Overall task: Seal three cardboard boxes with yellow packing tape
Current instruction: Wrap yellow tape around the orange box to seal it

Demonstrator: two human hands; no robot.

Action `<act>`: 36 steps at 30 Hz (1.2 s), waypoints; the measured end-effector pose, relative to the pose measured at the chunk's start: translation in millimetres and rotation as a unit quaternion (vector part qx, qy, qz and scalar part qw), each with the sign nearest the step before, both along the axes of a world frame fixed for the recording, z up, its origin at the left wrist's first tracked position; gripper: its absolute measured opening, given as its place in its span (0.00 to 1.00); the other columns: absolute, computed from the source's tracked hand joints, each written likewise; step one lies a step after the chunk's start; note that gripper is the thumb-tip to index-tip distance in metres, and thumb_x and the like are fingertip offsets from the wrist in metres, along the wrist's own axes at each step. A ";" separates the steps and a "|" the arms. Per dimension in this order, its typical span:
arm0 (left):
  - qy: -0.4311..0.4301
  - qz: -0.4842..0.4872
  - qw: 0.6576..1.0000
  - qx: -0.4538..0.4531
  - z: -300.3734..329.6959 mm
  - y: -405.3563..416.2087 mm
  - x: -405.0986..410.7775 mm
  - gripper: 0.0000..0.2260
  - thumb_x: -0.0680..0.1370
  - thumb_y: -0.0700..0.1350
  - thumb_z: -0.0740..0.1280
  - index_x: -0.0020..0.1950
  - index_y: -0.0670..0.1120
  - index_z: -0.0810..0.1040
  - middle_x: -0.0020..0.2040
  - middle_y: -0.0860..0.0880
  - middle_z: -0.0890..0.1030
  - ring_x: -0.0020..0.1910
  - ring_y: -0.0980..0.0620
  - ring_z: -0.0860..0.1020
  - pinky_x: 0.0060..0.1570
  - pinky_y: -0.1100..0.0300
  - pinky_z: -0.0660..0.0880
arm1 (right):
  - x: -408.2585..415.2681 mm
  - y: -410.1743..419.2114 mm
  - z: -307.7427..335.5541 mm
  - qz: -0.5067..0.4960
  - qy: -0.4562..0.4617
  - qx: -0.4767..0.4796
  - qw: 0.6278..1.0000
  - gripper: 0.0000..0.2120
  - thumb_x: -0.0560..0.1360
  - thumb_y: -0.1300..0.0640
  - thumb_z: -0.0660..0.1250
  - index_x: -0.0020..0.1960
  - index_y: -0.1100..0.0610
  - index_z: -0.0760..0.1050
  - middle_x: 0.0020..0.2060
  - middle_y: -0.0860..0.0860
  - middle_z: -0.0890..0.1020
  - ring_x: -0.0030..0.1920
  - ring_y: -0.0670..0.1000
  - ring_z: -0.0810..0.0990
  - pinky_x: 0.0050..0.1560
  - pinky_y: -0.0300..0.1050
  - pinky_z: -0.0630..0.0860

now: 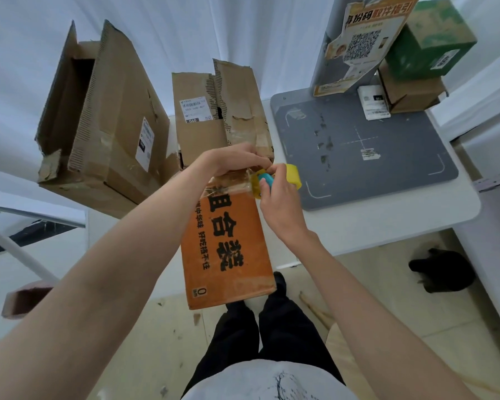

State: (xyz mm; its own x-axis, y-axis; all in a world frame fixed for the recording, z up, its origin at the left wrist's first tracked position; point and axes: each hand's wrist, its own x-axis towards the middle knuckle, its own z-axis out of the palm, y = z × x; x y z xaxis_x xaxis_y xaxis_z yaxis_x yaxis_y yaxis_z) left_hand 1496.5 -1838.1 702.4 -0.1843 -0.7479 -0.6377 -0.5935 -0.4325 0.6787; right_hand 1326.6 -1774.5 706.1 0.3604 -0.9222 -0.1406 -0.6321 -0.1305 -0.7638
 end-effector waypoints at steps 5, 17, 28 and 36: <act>0.046 0.005 0.999 0.002 7.3 4.5 -0.3 0.11 0.80 0.49 0.67 0.56 0.48 0.86 0.58 0.45 0.84 0.56 0.47 0.81 0.61 0.50 0.77 | 10.1 3.1 -1.5 0.000 0.049 -0.046 0.998 0.06 0.86 0.55 0.56 0.60 0.56 0.63 0.42 0.51 0.80 0.38 0.54 0.79 0.33 0.51 0.75; 0.052 0.038 0.998 -0.021 4.4 10.0 -1.0 0.09 0.80 0.47 0.68 0.55 0.52 0.87 0.57 0.52 0.85 0.58 0.51 0.79 0.63 0.50 0.75 | 9.2 8.4 -10.1 0.020 0.084 -0.091 0.992 0.08 0.86 0.56 0.56 0.63 0.55 0.62 0.44 0.53 0.82 0.41 0.58 0.82 0.39 0.61 0.80; 0.032 0.046 0.998 -0.029 3.1 11.0 -3.7 0.17 0.78 0.55 0.71 0.64 0.49 0.83 0.66 0.50 0.79 0.64 0.49 0.75 0.71 0.48 0.67 | -47.9 21.0 -45.1 0.028 0.125 0.032 0.991 0.05 0.84 0.57 0.61 0.57 0.55 0.66 0.47 0.56 0.81 0.44 0.60 0.80 0.44 0.58 0.79; 0.018 0.063 0.997 -0.044 7.8 14.2 -7.1 0.15 0.82 0.48 0.67 0.65 0.44 0.82 0.61 0.53 0.79 0.53 0.61 0.74 0.60 0.56 0.65 | -90.8 -11.9 -121.9 -0.200 0.035 0.324 0.924 0.17 0.80 0.63 0.57 0.68 0.57 0.72 0.58 0.63 0.78 0.43 0.56 0.79 0.31 0.44 0.75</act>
